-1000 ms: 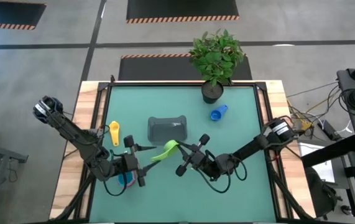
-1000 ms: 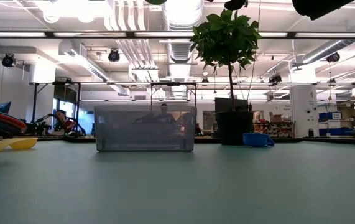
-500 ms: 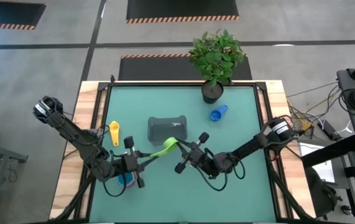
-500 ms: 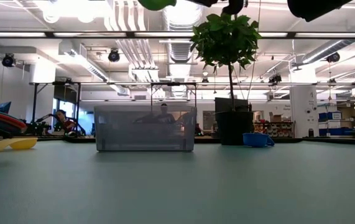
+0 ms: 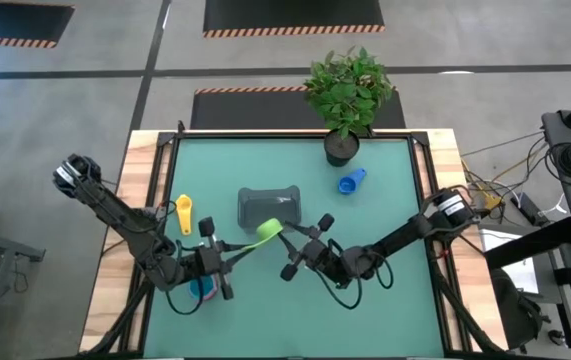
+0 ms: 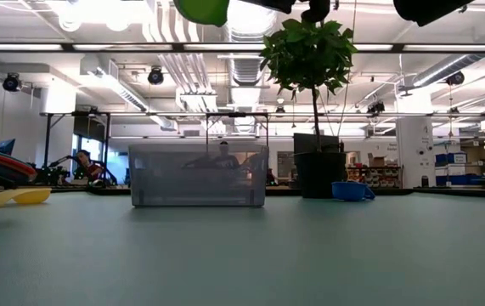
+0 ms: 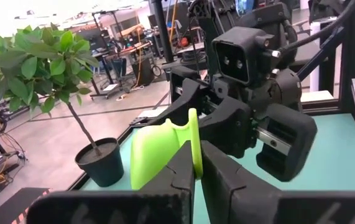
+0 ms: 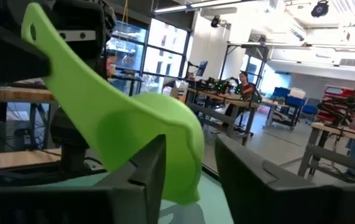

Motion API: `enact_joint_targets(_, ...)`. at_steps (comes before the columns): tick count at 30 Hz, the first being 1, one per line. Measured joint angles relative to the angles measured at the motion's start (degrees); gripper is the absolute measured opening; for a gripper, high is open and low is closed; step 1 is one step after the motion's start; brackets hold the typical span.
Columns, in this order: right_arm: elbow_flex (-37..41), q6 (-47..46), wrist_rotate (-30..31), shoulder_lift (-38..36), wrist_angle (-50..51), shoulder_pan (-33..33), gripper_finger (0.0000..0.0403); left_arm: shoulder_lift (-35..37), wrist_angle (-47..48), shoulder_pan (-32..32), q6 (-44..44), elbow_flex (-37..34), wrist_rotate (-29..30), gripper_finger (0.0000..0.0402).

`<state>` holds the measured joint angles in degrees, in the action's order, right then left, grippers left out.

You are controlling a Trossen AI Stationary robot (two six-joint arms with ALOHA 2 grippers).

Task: Nest measuring cups in basket
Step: Stack the green measuring cup on top of the light blue measuring cup

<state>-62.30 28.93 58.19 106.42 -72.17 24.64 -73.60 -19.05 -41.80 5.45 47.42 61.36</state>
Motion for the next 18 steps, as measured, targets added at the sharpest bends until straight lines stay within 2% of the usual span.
enact_joint_targets(6,-0.02,0.08,0.34,-0.74,0.01,0.74,0.0167,0.98,1.54,-1.48,1.71,0.59,-0.35,0.0000)
enact_joint_targets(10,-0.04,-1.08,0.40,-2.06,0.10,1.81,0.0177,2.03,7.14,-2.27,1.29,2.93,-0.36,0.0000)
enact_joint_targets(15,-0.04,-1.92,0.78,-3.59,0.42,3.69,0.0180,2.83,22.59,-2.48,-6.23,8.05,-0.92,0.0000)
enact_joint_targets(18,-0.04,-1.70,2.37,-5.07,1.28,4.54,0.0180,3.28,34.67,-2.45,-14.25,12.36,-5.95,0.0000)
